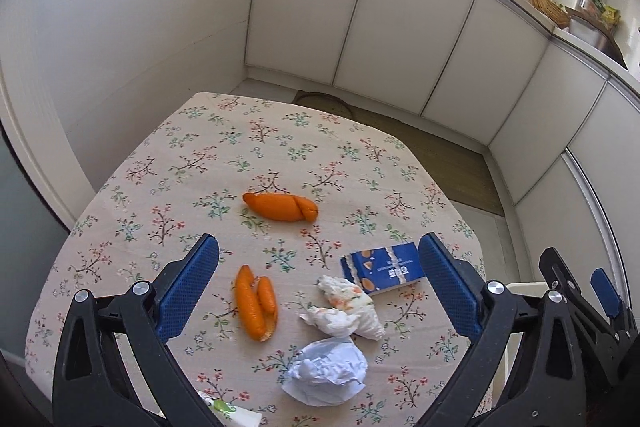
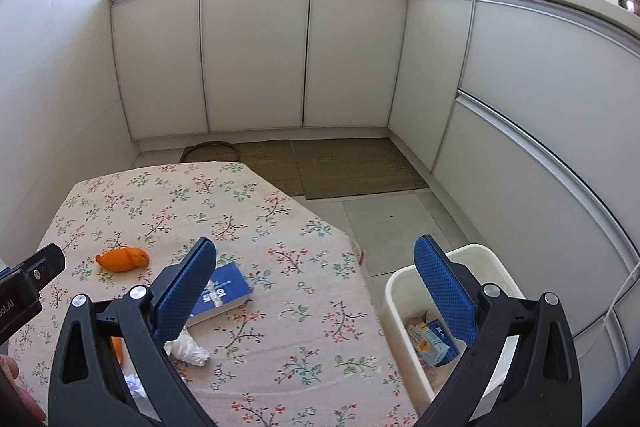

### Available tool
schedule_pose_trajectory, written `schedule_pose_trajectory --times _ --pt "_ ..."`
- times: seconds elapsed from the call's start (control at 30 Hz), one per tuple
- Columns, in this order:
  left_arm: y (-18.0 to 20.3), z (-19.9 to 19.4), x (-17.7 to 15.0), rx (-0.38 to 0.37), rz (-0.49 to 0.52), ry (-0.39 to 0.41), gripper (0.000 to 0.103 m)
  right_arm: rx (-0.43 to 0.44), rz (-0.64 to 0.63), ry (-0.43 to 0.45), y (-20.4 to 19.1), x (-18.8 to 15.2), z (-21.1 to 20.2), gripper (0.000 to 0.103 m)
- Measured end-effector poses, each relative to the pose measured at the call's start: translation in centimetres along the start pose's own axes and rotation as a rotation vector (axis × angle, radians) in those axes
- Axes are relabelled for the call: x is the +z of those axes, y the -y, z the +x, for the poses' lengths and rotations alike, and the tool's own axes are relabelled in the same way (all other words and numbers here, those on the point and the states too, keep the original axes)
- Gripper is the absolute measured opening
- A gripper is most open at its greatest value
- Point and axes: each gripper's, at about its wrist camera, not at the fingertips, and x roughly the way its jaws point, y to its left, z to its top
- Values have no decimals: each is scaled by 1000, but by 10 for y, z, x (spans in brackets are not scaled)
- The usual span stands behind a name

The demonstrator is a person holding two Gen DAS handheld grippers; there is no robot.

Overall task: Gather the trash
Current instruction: 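Move both open tools back over the remaining trash on the table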

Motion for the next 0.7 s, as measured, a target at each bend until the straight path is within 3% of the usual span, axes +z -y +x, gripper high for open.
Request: schedule_pose_trajectory --times 0.2,0.53,0.7 --pt "-44 -1 8 41 -83 -13 96 76 -55 -54 -49 -2 16 96" --pt "-115 -7 17 88 -265 -40 96 192 -152 -242 -126 -22 75 96" --pt "-140 -16 22 88 -333 -29 96 308 -376 -276 -180 -26 111 96"
